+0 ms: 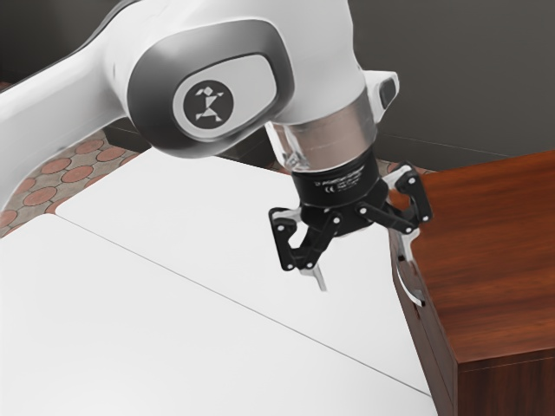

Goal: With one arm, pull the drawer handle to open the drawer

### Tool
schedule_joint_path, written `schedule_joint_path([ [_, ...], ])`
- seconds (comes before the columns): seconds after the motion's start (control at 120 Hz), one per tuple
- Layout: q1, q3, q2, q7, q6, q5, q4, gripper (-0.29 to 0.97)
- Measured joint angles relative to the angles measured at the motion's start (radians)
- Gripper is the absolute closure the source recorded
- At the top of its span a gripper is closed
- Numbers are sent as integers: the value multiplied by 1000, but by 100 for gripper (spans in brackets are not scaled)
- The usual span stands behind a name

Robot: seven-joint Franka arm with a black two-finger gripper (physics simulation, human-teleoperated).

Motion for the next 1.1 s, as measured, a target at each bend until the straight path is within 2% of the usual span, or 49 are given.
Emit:
schedule_joint_path([
  [0.308, -7, 10, -83, -16, 121, -7, -188, 0],
  [0.517, -67, 13, -78, 9, 176, -8, -198, 0],
  [0.625, -91, 52, -76, 31, 189, -10, -197, 0],
  [1.1, -73, 129, -50, 167, 214, -46, -187, 0],
])
